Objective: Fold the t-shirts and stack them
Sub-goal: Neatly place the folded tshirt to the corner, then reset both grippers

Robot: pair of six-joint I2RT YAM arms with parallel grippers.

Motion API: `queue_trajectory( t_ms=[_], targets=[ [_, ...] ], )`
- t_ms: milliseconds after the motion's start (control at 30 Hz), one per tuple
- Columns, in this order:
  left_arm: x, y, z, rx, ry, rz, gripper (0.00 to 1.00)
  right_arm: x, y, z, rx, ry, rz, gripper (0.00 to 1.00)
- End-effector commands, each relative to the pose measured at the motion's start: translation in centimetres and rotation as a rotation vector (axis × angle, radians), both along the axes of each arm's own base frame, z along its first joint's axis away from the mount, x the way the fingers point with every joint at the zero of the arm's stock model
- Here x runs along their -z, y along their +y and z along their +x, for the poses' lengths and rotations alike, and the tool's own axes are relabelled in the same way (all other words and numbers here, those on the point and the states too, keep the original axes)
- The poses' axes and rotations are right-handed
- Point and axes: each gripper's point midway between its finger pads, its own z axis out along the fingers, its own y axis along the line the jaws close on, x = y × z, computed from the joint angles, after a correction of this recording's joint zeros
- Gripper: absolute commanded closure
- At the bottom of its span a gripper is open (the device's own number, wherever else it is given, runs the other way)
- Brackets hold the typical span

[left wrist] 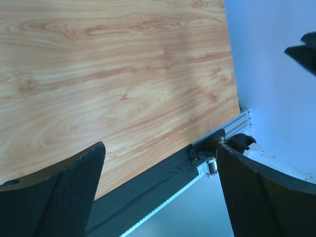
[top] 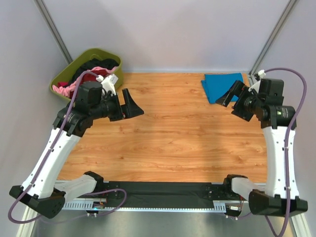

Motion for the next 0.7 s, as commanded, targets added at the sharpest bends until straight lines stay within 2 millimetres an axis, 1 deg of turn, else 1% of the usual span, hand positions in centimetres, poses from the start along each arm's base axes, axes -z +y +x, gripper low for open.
queue_trajectory(
  t_ms=[0, 67, 100, 167, 200, 233, 267, 367, 400, 467, 667],
  targets=[
    [-2.9, -0.1, -1.7, 0.034, -0.077, -0.069, 0.01, -2.2, 2.9, -4.2, -0.086, -0.043, 0.133, 0.00],
    [-3.6, 0.2, -2.0, 0.024, -0.111, -0.084, 0.01, -2.9, 3.5, -5.6, -0.114, -0.064, 0.156, 0.00],
    [-4.5, 0.3, -2.3, 0.018, -0.148, -0.108, 0.00, -3.0, 3.7, -6.2, -0.116, -0.058, 0.163, 0.00],
    [-5.3, 0.7, -2.9, 0.008, -0.181, -0.132, 0.00, -3.3, 4.0, -7.3, -0.124, -0.065, 0.176, 0.00],
    [-5.5, 0.7, -3.1, 0.008, -0.190, -0.141, 0.00, -3.5, 4.2, -7.6, -0.132, -0.067, 0.191, 0.00],
    [-5.3, 0.8, -3.2, 0.004, -0.186, -0.144, 0.00, -4.0, 4.4, -8.1, -0.138, -0.086, 0.198, 0.00],
    [-5.7, 1.1, -3.6, -0.003, -0.205, -0.156, 0.00, -3.9, 4.6, -8.2, -0.141, -0.090, 0.207, 0.00],
    [-5.2, 1.5, -3.8, -0.022, -0.202, -0.150, 0.01, -4.2, 4.9, -8.8, -0.147, -0.111, 0.225, 0.00],
    [-5.0, 1.5, -3.9, -0.020, -0.197, -0.146, 0.00, -4.0, 4.9, -8.9, -0.150, -0.107, 0.229, 0.00],
    [-4.8, 1.5, -3.9, -0.017, -0.190, -0.136, 0.00, -3.9, 4.9, -8.9, -0.152, -0.105, 0.225, 0.00],
    [-5.3, 1.8, -4.0, -0.022, -0.208, -0.125, 0.01, -3.7, 4.6, -8.8, -0.141, -0.109, 0.206, 0.00]
  ],
)
